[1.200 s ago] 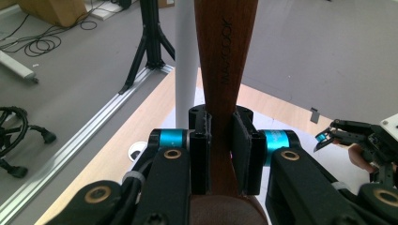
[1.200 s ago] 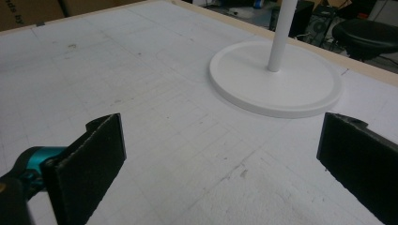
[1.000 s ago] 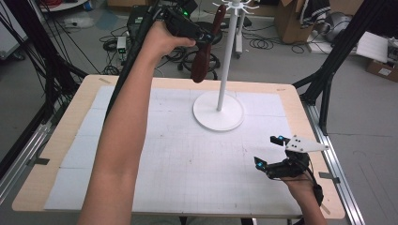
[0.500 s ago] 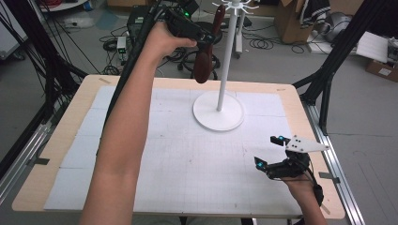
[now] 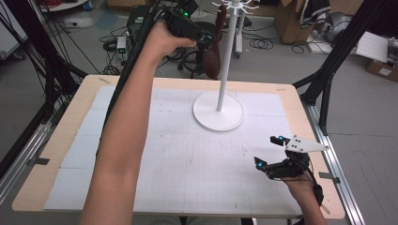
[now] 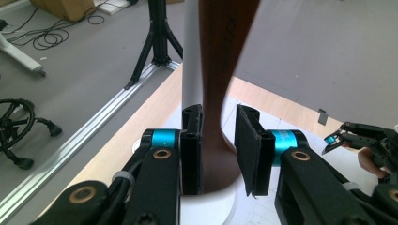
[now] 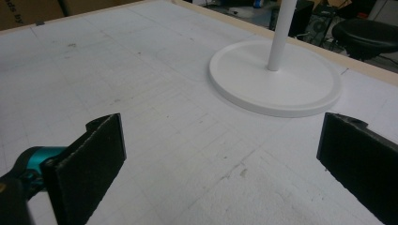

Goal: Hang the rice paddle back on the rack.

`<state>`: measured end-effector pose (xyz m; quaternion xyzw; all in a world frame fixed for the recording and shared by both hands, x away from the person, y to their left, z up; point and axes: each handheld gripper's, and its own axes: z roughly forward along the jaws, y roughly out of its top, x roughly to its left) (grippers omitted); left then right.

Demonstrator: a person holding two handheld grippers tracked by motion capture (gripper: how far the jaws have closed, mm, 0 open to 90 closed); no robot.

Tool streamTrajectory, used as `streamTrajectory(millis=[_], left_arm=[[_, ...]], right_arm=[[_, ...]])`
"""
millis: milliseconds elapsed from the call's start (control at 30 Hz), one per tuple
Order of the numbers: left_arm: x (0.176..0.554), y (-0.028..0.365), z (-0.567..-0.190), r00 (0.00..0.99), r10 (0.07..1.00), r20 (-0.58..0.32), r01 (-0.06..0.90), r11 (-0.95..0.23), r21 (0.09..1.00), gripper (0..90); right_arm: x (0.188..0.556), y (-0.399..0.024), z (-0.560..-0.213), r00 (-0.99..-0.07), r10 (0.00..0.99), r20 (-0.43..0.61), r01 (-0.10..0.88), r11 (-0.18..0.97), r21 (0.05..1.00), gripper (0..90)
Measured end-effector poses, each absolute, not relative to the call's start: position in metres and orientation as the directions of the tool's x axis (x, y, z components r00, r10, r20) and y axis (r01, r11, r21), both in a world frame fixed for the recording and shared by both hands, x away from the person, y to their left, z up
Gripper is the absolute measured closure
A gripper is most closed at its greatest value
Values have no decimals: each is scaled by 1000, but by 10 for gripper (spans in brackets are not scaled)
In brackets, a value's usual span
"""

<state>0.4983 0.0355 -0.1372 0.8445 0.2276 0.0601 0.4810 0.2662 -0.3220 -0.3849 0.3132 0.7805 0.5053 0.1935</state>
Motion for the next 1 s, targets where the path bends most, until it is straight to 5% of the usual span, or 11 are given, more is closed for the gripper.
streamTrajectory(millis=[367,767,1000], left_arm=[[487,47,-145,912,396,-109,302,-467,831,543],[466,62,-158,924,358,-131,299,-467,832,108],[448,73,-162,933,343,-111,279,-492,825,52]], right_arm=[[266,-322,-385,-728,685,16,295,292,910,5],[267,-319,-386,-734,679,8,290,303,908,5],[267,-320,-386,-732,682,10,293,301,908,5]])
